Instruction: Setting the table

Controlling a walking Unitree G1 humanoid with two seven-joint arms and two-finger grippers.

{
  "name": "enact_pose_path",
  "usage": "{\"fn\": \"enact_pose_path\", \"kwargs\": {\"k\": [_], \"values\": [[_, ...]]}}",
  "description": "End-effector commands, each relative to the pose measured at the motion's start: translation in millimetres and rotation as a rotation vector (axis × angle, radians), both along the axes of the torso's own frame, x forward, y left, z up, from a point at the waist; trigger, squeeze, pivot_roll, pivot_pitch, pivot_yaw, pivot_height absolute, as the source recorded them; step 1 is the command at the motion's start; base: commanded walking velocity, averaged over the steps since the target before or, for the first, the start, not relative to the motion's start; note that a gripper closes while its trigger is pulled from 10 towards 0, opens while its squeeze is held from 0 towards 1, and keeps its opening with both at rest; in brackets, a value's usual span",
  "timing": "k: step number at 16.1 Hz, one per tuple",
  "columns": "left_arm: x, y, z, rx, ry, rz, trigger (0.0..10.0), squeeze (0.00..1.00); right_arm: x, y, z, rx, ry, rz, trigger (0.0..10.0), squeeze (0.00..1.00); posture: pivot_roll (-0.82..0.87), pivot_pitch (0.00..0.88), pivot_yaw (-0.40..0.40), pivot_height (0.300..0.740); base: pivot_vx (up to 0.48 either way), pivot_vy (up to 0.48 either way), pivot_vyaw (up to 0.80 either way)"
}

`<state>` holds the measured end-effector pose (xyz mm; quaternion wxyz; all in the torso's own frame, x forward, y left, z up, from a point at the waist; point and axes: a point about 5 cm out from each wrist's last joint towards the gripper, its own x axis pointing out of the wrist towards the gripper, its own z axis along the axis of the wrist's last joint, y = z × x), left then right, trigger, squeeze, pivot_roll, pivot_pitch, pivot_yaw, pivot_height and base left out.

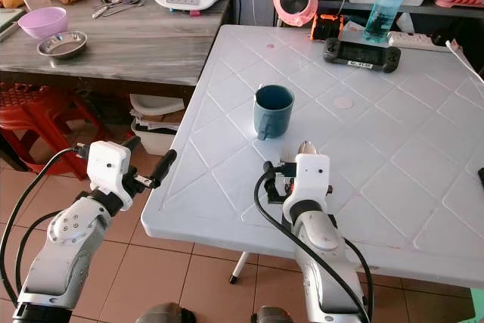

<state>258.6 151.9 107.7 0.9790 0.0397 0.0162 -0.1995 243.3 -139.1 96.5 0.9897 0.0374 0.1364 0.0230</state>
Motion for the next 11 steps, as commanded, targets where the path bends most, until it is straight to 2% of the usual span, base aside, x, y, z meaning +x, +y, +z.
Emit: {"fn": "enact_pose_path", "kwargs": {"k": [1,11], "values": [[2.6,0.9,2.5,0.008,-0.009,0.008,10.0,0.00,1.2,1.4,6.1,0.010,-0.019,0.005,10.0,0.00,-0.05,0.000,0.039,0.740,0.000,0.000,0.00],[2.6,0.9,2.5,0.008,-0.009,0.008,10.0,0.00,1.2,1.4,6.1,0.010,-0.019,0.005,10.0,0.00,-0.05,0.000,0.039,0.740,0.000,0.000,0.00]]}}
